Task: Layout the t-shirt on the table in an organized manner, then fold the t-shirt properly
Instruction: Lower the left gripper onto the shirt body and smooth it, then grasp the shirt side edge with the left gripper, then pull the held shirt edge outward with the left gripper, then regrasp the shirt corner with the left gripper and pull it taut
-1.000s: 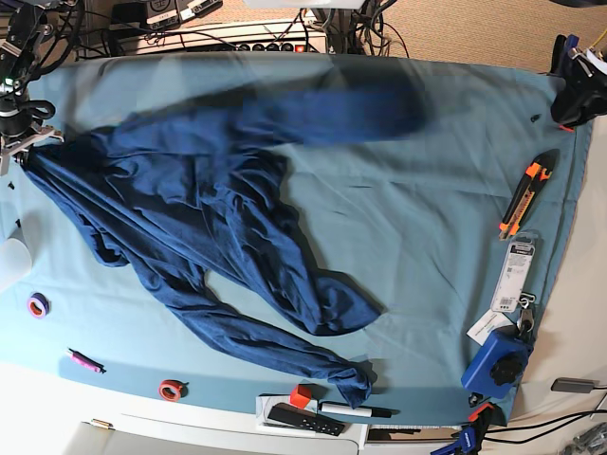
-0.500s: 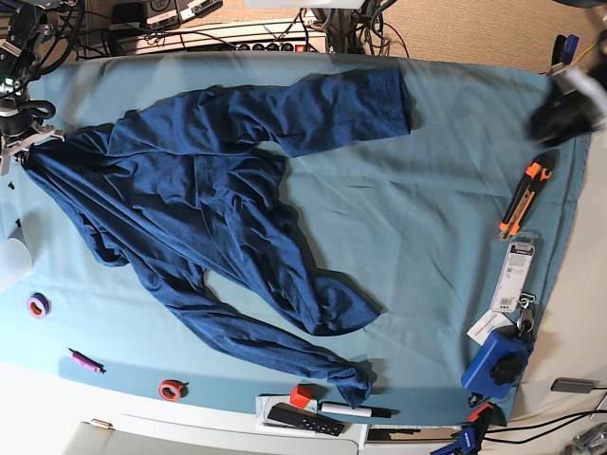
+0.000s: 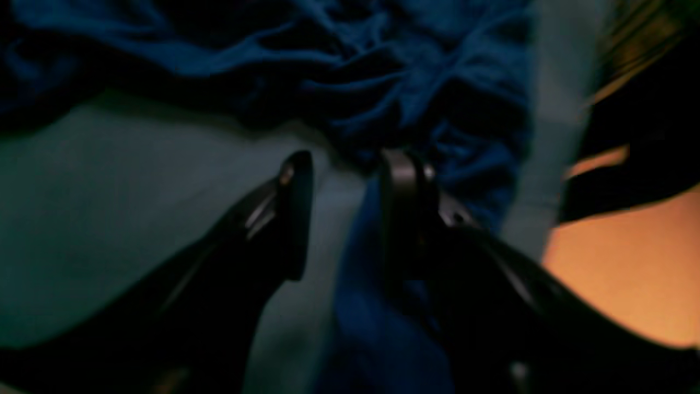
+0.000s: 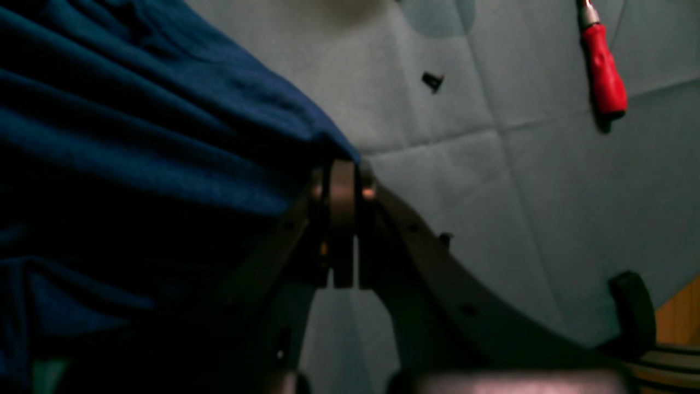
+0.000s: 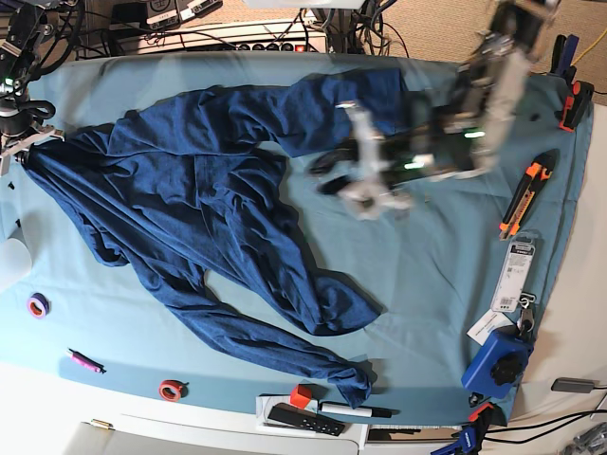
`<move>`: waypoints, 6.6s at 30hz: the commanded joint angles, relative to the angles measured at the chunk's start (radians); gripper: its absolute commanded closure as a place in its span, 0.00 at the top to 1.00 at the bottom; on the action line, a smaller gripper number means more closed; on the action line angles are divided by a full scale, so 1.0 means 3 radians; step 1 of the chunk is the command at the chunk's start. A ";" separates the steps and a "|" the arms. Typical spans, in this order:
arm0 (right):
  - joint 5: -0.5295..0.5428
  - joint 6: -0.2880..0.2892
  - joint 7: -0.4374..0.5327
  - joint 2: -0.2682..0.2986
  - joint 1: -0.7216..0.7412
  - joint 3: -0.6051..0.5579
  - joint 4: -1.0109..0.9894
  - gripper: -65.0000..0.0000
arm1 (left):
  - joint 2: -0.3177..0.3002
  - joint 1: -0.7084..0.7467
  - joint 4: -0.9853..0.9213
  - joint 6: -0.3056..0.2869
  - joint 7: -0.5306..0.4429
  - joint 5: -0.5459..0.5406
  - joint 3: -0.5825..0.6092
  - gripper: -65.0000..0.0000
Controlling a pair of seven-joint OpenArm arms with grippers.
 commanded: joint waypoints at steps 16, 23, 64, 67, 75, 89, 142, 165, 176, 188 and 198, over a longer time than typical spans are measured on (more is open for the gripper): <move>0.0005 -0.0039 0.0053 0.0076 0.0015 0.0032 0.0052 0.00 | 0.1278 -0.1026 -0.1905 0.0586 -0.0547 0.1316 0.1269 0.33; 0.0005 -0.0039 0.0057 0.0076 0.0015 0.0032 0.0052 0.00 | 0.1376 -0.1189 -0.2099 0.0635 -0.0572 0.1319 0.1256 0.12; -0.0006 -0.0039 0.0076 0.0078 0.0015 0.0032 0.0052 0.00 | -0.0240 0.0238 -0.0704 -0.0427 -0.0046 -0.0738 -0.1666 0.33; -0.0006 -0.0041 0.0074 0.0078 0.0015 0.0032 0.0052 0.00 | -0.0242 0.0263 -0.0704 -0.0340 0.0081 -0.0837 -0.1705 0.39; -0.0006 -0.0039 0.0071 0.0076 0.0015 0.0032 0.0052 0.00 | -0.0226 0.0259 -0.0704 -0.0367 0.0108 -0.1236 -0.1699 0.40; -0.0006 -0.0039 0.0058 0.0078 0.0015 0.0032 0.0052 0.00 | -0.0085 -0.0285 -0.0914 0.0165 0.0155 -0.0005 -0.0999 0.46; -0.0005 -0.0039 -0.0034 0.0076 0.0015 0.0032 0.0052 0.00 | -0.0617 0.0706 -0.0608 -0.0228 0.1326 -0.1968 -0.2468 0.00; -0.0004 -0.0036 -0.0058 0.0079 0.0015 0.0032 0.0052 0.32 | -0.0599 0.0717 -0.0608 -0.0244 0.1242 -0.2074 -0.2464 0.37; 0.0029 -0.0034 -0.0090 0.0078 0.0015 0.0032 0.0052 0.32 | -0.0242 0.0745 -0.0609 -0.0273 0.1167 -0.1785 -0.1987 0.48; 0.0128 -0.0034 -0.0169 0.0076 0.0015 0.0032 0.0052 0.32 | -0.0223 0.0724 -0.0612 -0.0027 0.0891 -0.1321 -0.1540 0.00; 0.0298 -0.0011 -0.0280 0.0036 0.0015 0.0032 0.0052 0.01 | -0.0231 0.0661 -0.0612 -0.0127 0.0890 -0.1263 -0.2282 0.00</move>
